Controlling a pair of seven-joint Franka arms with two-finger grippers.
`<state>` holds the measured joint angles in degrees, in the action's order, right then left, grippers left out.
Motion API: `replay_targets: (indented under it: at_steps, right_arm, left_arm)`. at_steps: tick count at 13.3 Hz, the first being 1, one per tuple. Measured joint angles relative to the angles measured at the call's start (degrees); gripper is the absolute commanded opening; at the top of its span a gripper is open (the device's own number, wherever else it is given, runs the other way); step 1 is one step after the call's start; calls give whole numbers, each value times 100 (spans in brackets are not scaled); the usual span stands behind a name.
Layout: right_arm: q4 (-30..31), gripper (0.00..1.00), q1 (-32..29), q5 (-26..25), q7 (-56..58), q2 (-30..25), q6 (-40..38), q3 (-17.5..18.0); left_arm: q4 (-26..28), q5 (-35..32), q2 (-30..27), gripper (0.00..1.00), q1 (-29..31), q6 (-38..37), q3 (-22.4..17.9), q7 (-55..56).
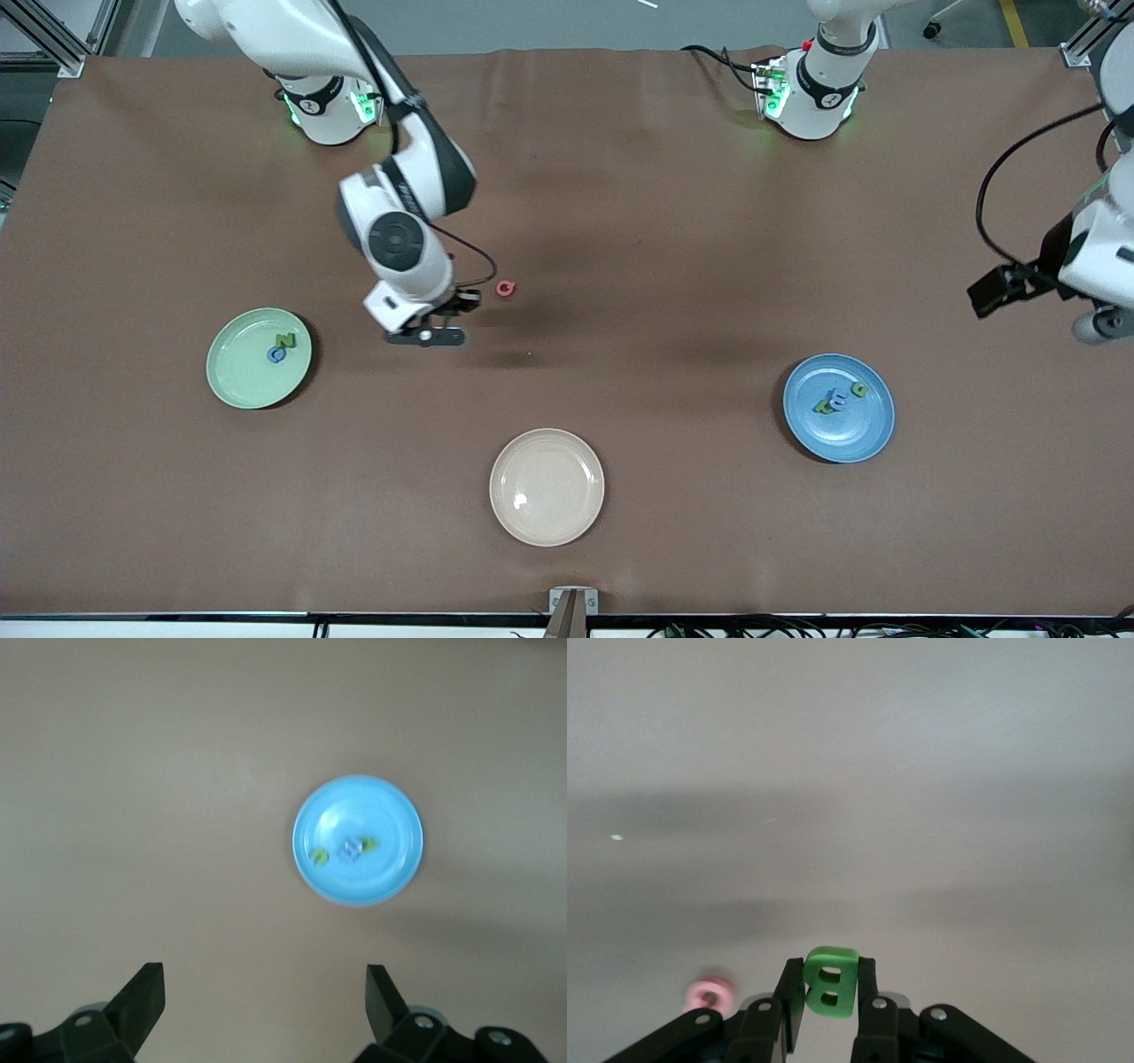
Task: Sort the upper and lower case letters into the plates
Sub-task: 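Place the green B on the green plate with the right gripper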
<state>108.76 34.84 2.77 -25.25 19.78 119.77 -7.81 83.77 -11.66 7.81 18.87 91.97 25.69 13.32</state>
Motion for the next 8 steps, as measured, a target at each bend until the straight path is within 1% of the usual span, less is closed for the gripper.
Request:
replay_targets:
  at_steps: [1,2,3,4,5,6,7,8]
  right_arm:
    - [11,11,-132,-50,380,-211,-262,-130]
    - [33,11,-317,-68,824,-362,-407,-229]
    - [66,11,-571,-72,1331,-460,-470,-287]
    - [101,11,-865,-73,1829,-493,-481,-316]
    - [142,11,-1175,-75,2319,-489,-467,-331]
    - [189,11,-1482,-76,2793,-478,-409,-338]
    - [222,11,-1789,-76,3250,-460,-292,-342]
    - [243,11,-2066,-76,3629,-426,-174,-343]
  left_arm:
    - [1,166,-129,100,44,-74,-47,-337]
    - [2,331,-248,100,-27,-148,-228,-592]
    - [7,492,-358,100,-349,-300,-650,-759]
    - [20,689,-448,100,-805,-476,-1198,-818]
    - [74,941,-531,100,-1157,-592,-1647,-854]
    - [190,1116,-627,100,-1343,-630,-1914,-874]
    - [319,1180,-721,100,-1429,-632,-2043,-880]
    - [414,1192,-801,100,-1456,-632,-2082,-881]
